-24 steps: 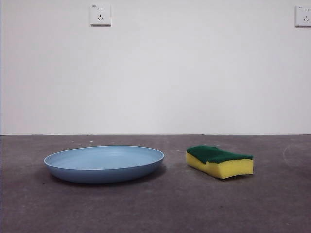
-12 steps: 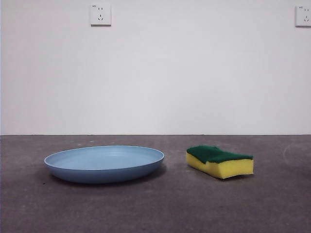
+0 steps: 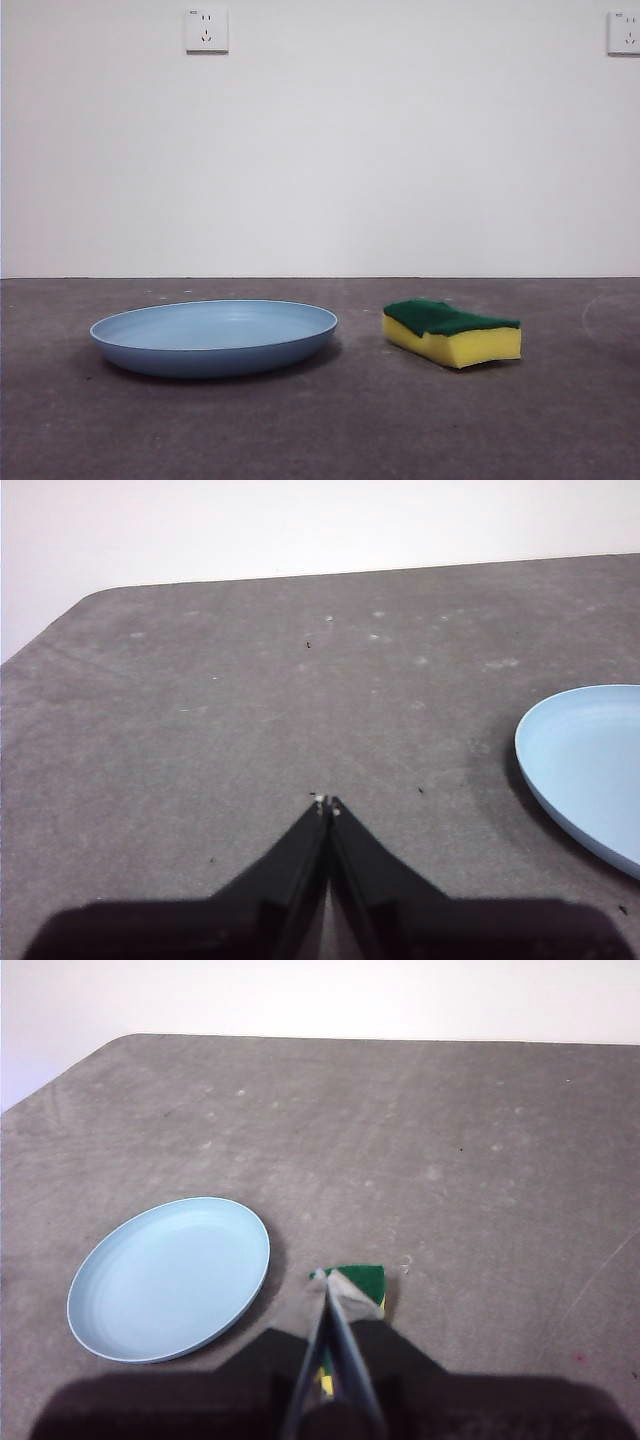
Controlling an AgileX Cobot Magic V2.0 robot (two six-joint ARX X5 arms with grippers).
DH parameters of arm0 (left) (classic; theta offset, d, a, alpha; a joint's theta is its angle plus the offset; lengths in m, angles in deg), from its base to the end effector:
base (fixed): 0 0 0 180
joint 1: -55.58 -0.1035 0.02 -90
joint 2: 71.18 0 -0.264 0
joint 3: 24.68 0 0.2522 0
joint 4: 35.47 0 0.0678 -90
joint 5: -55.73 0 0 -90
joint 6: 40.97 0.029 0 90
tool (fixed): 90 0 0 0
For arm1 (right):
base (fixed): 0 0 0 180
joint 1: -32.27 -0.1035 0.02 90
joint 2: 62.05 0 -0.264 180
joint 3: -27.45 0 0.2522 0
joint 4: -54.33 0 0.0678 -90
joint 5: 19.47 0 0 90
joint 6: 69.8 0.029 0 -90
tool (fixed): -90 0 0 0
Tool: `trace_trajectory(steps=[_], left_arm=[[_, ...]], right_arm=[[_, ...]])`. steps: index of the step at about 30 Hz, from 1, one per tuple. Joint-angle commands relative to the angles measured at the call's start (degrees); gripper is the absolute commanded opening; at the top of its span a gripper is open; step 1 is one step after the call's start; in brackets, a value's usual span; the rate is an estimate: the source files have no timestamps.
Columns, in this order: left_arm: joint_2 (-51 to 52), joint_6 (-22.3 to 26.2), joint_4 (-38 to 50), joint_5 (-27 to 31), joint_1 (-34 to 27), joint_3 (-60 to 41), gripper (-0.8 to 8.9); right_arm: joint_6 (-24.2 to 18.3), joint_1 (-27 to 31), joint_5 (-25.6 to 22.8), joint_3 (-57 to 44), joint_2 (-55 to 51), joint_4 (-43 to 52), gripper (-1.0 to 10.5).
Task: Pick up the plate,pick up the cloth,clean the plate with the cloth
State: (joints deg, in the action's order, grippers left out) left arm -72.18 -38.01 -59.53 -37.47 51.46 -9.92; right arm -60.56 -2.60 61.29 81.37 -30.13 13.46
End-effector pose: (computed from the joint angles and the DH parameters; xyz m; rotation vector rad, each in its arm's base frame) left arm 0.0961 0.0053 0.1508 0.0400 0.1798 0.0114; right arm 0.1019 0.0654 0.3064 0.0326 0.3423 0.4168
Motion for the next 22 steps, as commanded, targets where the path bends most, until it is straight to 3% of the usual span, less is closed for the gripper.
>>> trace_trajectory(steps=[1, 22], left_arm=[[0.24, -0.37, 0.15, 0.07, -0.22, -0.74, -0.03], [0.24, -0.37, 0.15, 0.07, -0.22, -0.74, -0.03]], right_arm=[[0.33, -0.07, -0.15, -0.28, -0.07, 0.26, 0.0], [-0.09, -0.07, -0.22, -0.24, -0.11, 0.24, 0.0]])
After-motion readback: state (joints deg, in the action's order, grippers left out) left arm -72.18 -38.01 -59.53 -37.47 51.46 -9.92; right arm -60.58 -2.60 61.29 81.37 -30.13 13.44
